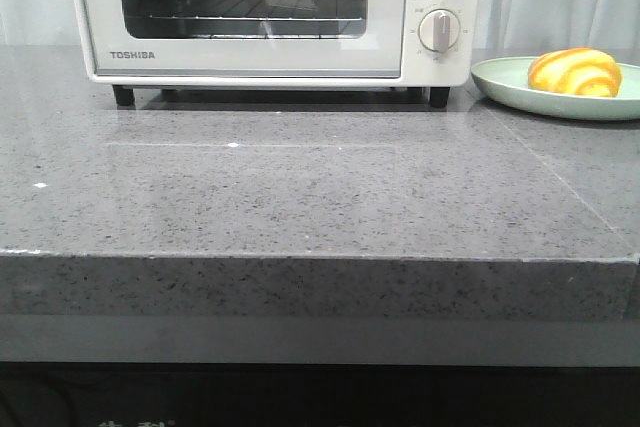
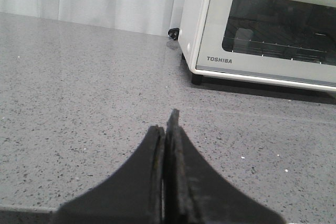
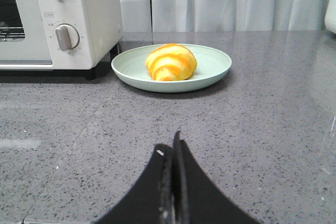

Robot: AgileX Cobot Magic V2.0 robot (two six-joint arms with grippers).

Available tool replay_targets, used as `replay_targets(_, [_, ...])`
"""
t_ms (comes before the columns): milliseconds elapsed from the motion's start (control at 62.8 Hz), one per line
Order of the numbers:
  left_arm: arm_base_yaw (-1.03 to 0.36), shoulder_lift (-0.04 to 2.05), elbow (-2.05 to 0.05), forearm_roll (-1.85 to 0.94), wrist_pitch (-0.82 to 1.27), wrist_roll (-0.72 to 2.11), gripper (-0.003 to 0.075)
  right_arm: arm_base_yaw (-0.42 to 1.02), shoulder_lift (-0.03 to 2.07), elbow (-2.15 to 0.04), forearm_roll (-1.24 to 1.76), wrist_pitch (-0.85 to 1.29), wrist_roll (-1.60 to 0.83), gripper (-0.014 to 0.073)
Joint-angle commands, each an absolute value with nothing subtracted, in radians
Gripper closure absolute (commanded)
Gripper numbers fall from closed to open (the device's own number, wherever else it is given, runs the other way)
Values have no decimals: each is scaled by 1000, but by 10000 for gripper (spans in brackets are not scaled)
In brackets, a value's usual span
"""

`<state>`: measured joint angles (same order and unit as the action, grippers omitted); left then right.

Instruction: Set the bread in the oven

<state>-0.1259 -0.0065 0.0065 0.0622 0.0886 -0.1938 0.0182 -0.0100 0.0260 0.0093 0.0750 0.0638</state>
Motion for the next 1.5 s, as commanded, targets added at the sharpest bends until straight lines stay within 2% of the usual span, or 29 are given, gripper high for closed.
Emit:
replay_targets(0, [-122, -28, 31, 63, 15, -195, 738, 10, -31, 30, 0, -11, 52, 711])
replay_targets(525, [-122, -28, 31, 63, 15, -195, 738, 10, -31, 30, 0, -11, 52, 711])
replay_targets(907, [-122, -26, 3, 61, -71, -197, 738, 10, -31, 3, 15, 0, 53, 711])
replay_targets(1051, [-122, -20, -98, 61, -41, -197, 738, 10, -31, -91, 33, 66, 53, 711])
replay_targets(1210, [-122, 36, -289, 61, 88, -197, 738, 10, -9, -255, 33, 215, 53, 711])
replay_targets(1480, [-122, 292, -633, 62, 322, -152, 738, 10, 219, -569, 33, 430, 53, 711])
